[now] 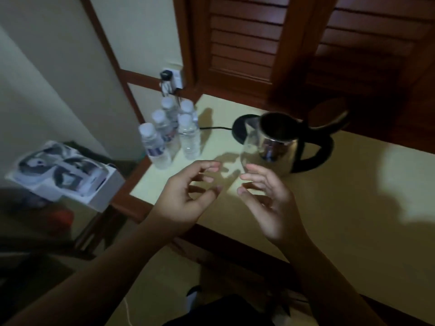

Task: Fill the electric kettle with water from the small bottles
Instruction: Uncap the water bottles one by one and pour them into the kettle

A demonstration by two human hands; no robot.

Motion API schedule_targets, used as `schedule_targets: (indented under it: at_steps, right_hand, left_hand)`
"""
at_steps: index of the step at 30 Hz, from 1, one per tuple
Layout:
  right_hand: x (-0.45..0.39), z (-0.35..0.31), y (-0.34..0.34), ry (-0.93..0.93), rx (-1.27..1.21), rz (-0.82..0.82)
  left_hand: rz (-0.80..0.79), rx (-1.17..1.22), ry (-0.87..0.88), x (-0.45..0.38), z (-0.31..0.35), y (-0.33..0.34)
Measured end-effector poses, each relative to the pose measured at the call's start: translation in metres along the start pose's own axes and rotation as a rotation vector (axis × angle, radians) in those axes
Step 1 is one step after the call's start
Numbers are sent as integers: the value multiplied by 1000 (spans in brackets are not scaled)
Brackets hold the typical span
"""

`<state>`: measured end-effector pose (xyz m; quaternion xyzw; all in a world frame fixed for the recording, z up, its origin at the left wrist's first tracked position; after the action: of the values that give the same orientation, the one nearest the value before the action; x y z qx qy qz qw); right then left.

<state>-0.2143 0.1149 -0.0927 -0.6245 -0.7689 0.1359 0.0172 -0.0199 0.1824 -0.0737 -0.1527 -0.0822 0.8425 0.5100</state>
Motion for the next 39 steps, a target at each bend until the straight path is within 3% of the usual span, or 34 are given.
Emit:
schedule_targets:
  at_steps: [4,7,10,14,17,20,25,28,39]
  right_hand:
    - [-3,-6,69,2,-23,30]
    - [-15,-6,104,-27,-16,89]
    - [-42,-2,138,-66,21,147]
    - [-78,10,173,-88,133,237]
    - [-95,17,184,-30,178,240]
    - [-99,23,192,-9,137,252]
    - [-99,29,188,-39,84,209]
    - [-87,30,173,-84,105,198]
    - [-12,14,86,-198,122,170]
  left_hand:
    - [104,-90,78,-10,-15,-57]
    - [150,-226,237,-26,-10,-85]
    - [120,-452,482,-55,8,-93]
    - [63,-714,645,-97,22,-83]
    - [-43,-840,677,-119,27,-68]
    - [-144,-1025,601,-133,28,-53]
    - [-192,-1408,658,-139,25,-42]
    - [-253,-1341,709,-141,18,-44]
    - [-550,-659,1012,-127,31,-42]
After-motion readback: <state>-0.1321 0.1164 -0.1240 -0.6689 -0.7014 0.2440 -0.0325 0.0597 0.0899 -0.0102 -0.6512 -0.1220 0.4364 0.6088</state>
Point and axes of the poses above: each hand's wrist, its own x-axis away from the middle knuckle, its own y-axis out of the palm, z = x × y, the point moved 2 cm from there along -x, towards the middle knuckle, and after that the axes turned 12 degrees about z, right-handed, at the moved point
